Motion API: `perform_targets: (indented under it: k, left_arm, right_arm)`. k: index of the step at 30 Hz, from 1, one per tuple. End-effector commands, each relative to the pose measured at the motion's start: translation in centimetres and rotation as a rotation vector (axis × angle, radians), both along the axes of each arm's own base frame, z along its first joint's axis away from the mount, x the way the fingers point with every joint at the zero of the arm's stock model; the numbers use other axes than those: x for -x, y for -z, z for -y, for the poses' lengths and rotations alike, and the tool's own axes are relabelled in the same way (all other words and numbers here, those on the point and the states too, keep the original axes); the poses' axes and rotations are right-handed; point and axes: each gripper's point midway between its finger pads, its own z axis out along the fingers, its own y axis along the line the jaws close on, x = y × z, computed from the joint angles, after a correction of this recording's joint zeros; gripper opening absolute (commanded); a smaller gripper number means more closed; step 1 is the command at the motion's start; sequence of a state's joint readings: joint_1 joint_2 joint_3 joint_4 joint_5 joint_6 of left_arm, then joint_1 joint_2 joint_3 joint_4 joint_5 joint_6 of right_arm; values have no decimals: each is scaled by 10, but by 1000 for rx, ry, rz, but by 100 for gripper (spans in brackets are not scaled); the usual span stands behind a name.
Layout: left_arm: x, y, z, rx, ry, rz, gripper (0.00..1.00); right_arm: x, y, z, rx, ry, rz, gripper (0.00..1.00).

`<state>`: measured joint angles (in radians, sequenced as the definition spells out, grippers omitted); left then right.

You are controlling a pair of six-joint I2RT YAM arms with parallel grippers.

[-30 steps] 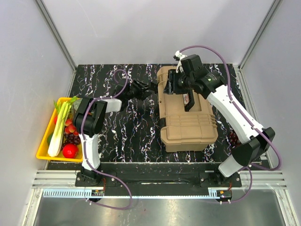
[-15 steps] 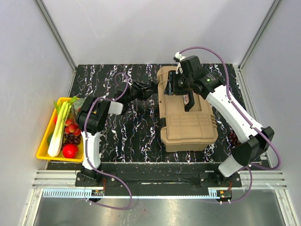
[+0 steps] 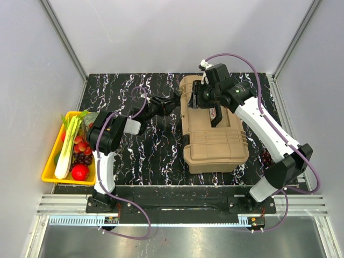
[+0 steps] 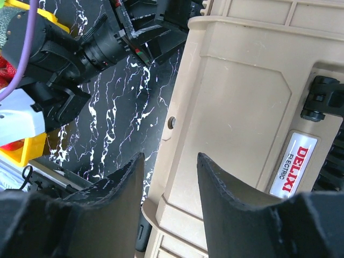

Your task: Pack the tool kit

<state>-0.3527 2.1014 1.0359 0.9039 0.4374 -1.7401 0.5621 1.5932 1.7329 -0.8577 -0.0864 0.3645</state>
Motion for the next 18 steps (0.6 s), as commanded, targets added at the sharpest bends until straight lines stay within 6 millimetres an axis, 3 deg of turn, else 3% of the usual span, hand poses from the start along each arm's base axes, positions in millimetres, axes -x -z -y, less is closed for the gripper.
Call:
perform_targets:
  k: [1, 8, 14, 18]
  left_arm:
    - [6, -77, -1, 53, -5, 198, 40]
    - [6, -92, 1, -78, 1, 268, 42]
    - [9, -73, 14, -227, 47, 226, 45]
    - [11, -73, 20, -301, 68, 241, 51]
  right_arm:
    - [-8, 0, 1, 7, 30, 21, 49]
    - [-9, 12, 7, 45, 54, 3, 49]
    - [-11, 18, 9, 62, 64, -6, 49]
    - [-14, 25, 14, 93, 89, -6, 50]
